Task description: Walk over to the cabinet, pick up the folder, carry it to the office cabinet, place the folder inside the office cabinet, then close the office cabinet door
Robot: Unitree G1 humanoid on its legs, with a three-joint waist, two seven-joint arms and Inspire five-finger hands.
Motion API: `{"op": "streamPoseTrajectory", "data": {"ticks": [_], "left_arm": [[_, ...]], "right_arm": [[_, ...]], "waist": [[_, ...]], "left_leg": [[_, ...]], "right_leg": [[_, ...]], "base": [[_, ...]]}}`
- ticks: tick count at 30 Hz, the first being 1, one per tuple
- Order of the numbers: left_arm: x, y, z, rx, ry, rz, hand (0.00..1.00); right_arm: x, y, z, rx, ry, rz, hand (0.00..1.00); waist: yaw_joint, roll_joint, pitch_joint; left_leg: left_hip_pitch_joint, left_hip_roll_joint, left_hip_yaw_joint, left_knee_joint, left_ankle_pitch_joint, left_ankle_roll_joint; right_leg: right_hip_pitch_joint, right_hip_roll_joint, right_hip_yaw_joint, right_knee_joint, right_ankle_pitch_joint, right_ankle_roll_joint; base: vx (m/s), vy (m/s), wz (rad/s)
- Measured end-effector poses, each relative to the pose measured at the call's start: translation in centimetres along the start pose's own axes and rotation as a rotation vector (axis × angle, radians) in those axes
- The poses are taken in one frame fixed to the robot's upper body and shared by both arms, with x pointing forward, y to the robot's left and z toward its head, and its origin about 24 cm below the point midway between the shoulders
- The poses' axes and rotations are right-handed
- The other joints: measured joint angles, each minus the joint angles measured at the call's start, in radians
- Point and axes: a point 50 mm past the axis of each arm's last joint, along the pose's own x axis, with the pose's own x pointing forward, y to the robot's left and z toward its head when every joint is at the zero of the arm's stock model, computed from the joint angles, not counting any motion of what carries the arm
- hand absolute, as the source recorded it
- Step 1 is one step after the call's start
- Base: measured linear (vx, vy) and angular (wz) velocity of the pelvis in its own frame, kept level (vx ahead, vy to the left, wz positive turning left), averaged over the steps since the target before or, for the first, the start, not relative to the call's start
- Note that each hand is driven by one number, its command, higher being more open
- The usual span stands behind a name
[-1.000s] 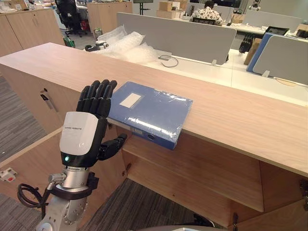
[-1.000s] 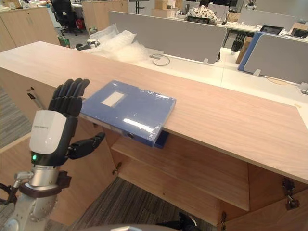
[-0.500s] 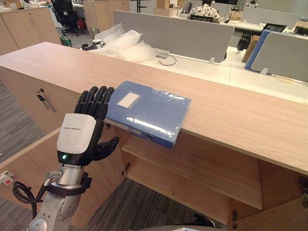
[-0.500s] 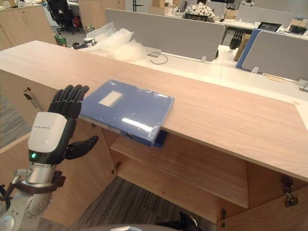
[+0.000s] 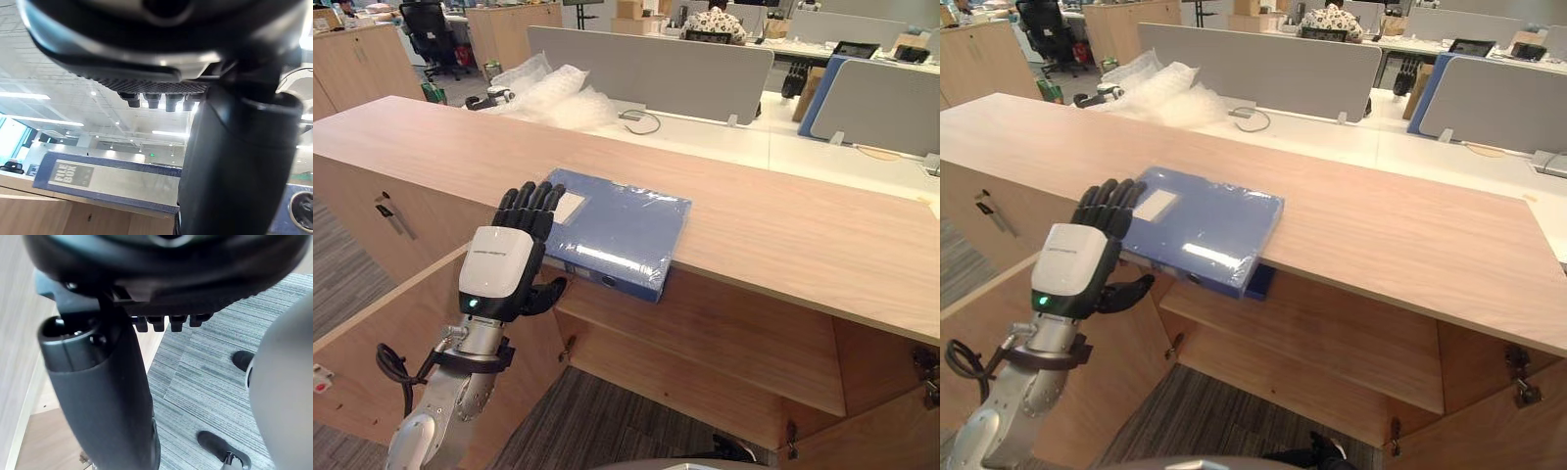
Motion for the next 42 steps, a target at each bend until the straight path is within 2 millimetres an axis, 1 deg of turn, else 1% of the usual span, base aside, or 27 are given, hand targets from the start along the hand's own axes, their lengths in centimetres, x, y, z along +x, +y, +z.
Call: {"op": "streamPoseTrajectory", "data": {"ticks": [4, 7, 11, 16, 19, 23, 24, 28, 31, 33, 36, 38, 40, 42], "left_arm": [[0.9, -0.2, 0.8, -0.019, -0.05, 0.008, 1.0], [1.1, -0.7, 0.7, -0.023, -0.049, -0.004, 1.0], [1.3, -2.1, 0.0, -0.011, -0.044, -0.072, 1.0], [0.7, -3.9, -1.0, 0.025, -0.033, -0.186, 1.0], [0.8, -4.4, -1.4, 0.049, -0.028, -0.209, 1.0], [1.3, -4.4, -1.9, 0.068, -0.03, -0.209, 1.0], [1.6, -4.4, -2.0, 0.073, -0.031, -0.207, 0.0], [1.8, -4.3, -2.2, 0.083, -0.014, -0.199, 0.0], [2.8, -3.9, -2.2, 0.089, -0.024, -0.166, 0.0], [3.0, -3.6, -2.2, 0.093, -0.026, -0.121, 0.0], [2.9, -3.6, -2.1, 0.126, -0.046, -0.101, 0.0], [3.5, -2.8, -1.7, 0.125, -0.066, -0.03, 0.0], [5.0, -1.7, -1.2, 0.131, -0.095, 0.036, 0.0], [5.1, -1.6, -1.3, 0.138, -0.089, 0.044, 0.0]], "right_arm": [[0.0, -0.3, 0.0, -0.017, -0.001, -0.006, 1.0], [0.0, -0.4, 0.0, -0.026, -0.001, -0.009, 1.0], [0.0, -0.7, 0.0, -0.027, 0.001, -0.015, 1.0], [0.0, -0.7, 0.1, -0.03, -0.002, -0.011, 1.0], [0.0, -0.7, 0.2, -0.035, -0.006, -0.01, 1.0], [0.1, -0.7, 0.3, -0.037, -0.009, -0.01, 1.0], [0.1, -0.7, 0.4, -0.037, -0.009, -0.01, 1.0], [0.1, -0.8, 0.5, -0.039, -0.011, -0.011, 1.0], [0.1, -0.8, 0.5, -0.04, -0.012, -0.011, 1.0], [0.1, -0.8, 0.6, -0.04, -0.015, -0.01, 1.0], [0.1, -0.8, 0.7, -0.04, -0.016, -0.011, 1.0], [0.1, -0.7, 0.7, -0.049, -0.015, -0.009, 1.0], [0.1, -0.7, 0.8, -0.06, -0.017, -0.01, 1.0], [0.1, -0.8, 1.0, -0.061, -0.023, -0.011, 1.0]], "waist": [[-0.012, 0.001, -0.002], [-0.015, 0.003, -0.003], [-0.024, 0.008, -0.005], [-0.03, 0.009, -0.004], [-0.038, 0.012, -0.001], [-0.046, 0.014, 0.0], [-0.049, 0.014, 0.0], [-0.054, 0.017, 0.003], [-0.056, 0.018, 0.004], [-0.066, 0.017, 0.004], [-0.065, 0.014, 0.007], [-0.065, 0.012, 0.008], [-0.072, 0.011, 0.007], [-0.084, 0.015, 0.007]], "left_leg": [[0.004, 0.001, 0.007, -0.005, 0.0, 0.0], [0.007, 0.005, 0.019, -0.007, 0.0, 0.001], [0.022, 0.009, 0.029, -0.023, 0.003, 0.005], [0.046, 0.011, 0.052, -0.052, 0.011, 0.015], [0.049, 0.007, 0.052, -0.056, 0.013, 0.017], [0.056, 0.006, 0.055, -0.063, 0.014, 0.019], [0.057, 0.005, 0.056, -0.064, 0.014, 0.019], [0.072, 0.005, 0.073, -0.07, 0.014, 0.019], [0.076, 0.004, 0.08, -0.078, 0.018, 0.024], [0.077, 0.0, 0.082, -0.081, 0.02, 0.026], [0.078, -0.003, 0.083, -0.081, 0.023, 0.027], [0.078, -0.004, 0.083, -0.083, 0.025, 0.027], [0.086, -0.005, 0.084, -0.085, 0.027, 0.028], [0.095, -0.005, 0.09, -0.098, 0.032, 0.03]], "right_leg": [[-0.005, -0.001, 0.009, 0.004, 0.0, 0.0], [-0.011, -0.001, 0.022, 0.008, 0.001, -0.002], [-0.009, 0.002, 0.032, 0.004, 0.007, -0.011], [-0.006, 0.001, 0.053, -0.009, 0.016, -0.016], [0.002, -0.002, 0.053, -0.024, 0.024, -0.013], [0.005, -0.003, 0.054, -0.026, 0.024, -0.013], [0.006, -0.004, 0.054, -0.026, 0.024, -0.013], [0.01, -0.006, 0.067, -0.028, 0.029, -0.012], [0.009, -0.008, 0.075, -0.031, 0.034, -0.01], [0.009, -0.012, 0.078, -0.035, 0.039, -0.008], [0.01, -0.014, 0.078, -0.038, 0.042, -0.007], [0.01, -0.015, 0.078, -0.04, 0.045, -0.006], [0.019, -0.016, 0.079, -0.042, 0.046, -0.005], [0.022, -0.016, 0.084, -0.05, 0.05, -0.001]], "base": [[0.01, 0.007, -0.07], [0.01, 0.012, -0.13], [0.0, 0.002, -0.1], [0.01, 0.012, -0.13], [0.0, 0.0, 0.0], [0.0, 0.0, 0.0], [0.0, 0.0, 0.0], [0.01, 0.016, -0.11], [-0.01, 0.017, -0.07], [-0.02, 0.02, -0.03], [0.0, 0.0, 0.0], [0.0, 0.0, 0.0], [0.0, 0.0, 0.0], [-0.02, 0.003, -0.06]]}}
